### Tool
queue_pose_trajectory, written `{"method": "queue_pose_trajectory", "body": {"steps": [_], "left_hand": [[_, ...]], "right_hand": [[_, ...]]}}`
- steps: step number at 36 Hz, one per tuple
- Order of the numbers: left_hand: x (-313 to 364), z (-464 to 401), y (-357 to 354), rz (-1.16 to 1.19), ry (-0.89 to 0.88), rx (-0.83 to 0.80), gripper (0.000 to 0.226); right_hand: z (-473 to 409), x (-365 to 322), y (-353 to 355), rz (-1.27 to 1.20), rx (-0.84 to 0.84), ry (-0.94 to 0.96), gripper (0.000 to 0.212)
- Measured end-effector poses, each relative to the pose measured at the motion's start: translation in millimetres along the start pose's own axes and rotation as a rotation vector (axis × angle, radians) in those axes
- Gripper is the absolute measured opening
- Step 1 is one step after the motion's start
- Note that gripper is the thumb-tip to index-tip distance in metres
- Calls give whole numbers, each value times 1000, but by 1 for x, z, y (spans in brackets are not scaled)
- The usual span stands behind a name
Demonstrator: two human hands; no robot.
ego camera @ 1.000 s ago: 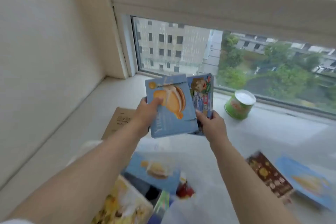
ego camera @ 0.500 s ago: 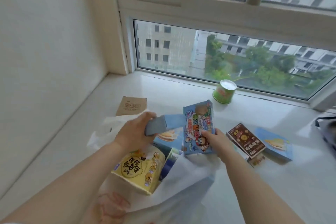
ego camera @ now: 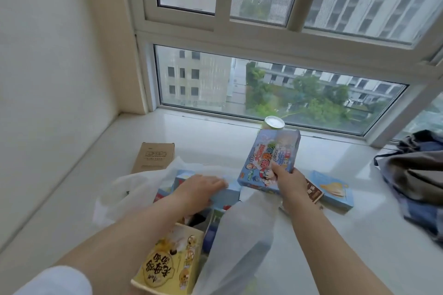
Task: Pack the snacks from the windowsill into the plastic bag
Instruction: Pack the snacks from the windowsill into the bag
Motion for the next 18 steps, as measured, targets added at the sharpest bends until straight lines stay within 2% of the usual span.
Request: {"method": "queue_pose_trajectory", "body": {"steps": [2, 4, 6, 8, 10, 12, 13, 15, 16, 18], "left_hand": [[3, -11, -24, -87, -57, -130, 55], [5, -21, -46, -47, -12, -226, 50], [14, -29, -48, 75, 58, -268, 44], [22, -34, -32, 306, 185, -246, 36], [20, -33, -17, 539, 283, -144, 31], [5, -22, -6, 582, 323, 28, 30], [-7, -11, -3, 541, 358, 156, 28], [-35, 16, 0, 299, 487, 366, 31], [-48, 31, -3, 182, 598, 367, 38], [-71, 57, -12, 151, 819, 275, 59]], "right_hand": [[2, 0, 2, -3, 4, 12, 21], [3, 0, 0, 101, 8, 68, 25], [7, 1, -5, 181, -10, 109, 25], [9, 0, -10, 228, -46, 128, 26], [10, -2, -10, 258, -43, 140, 28], [9, -3, -8, 275, -24, 157, 30], [11, -5, -10, 301, -23, 180, 30], [17, -9, -16, 362, -22, 237, 28], [21, -11, -22, 408, -9, 273, 28], [30, -16, -34, 499, 45, 382, 30]]}}
Point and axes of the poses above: each hand's wrist, its own z-axis away from the middle knuckle, its own y-axis out of the back of the hand, x = y × z, the point moved 2 cm from there along -z, towards the middle knuckle, and after that the axes turned 13 degrees about z, right-handed, at the moved point
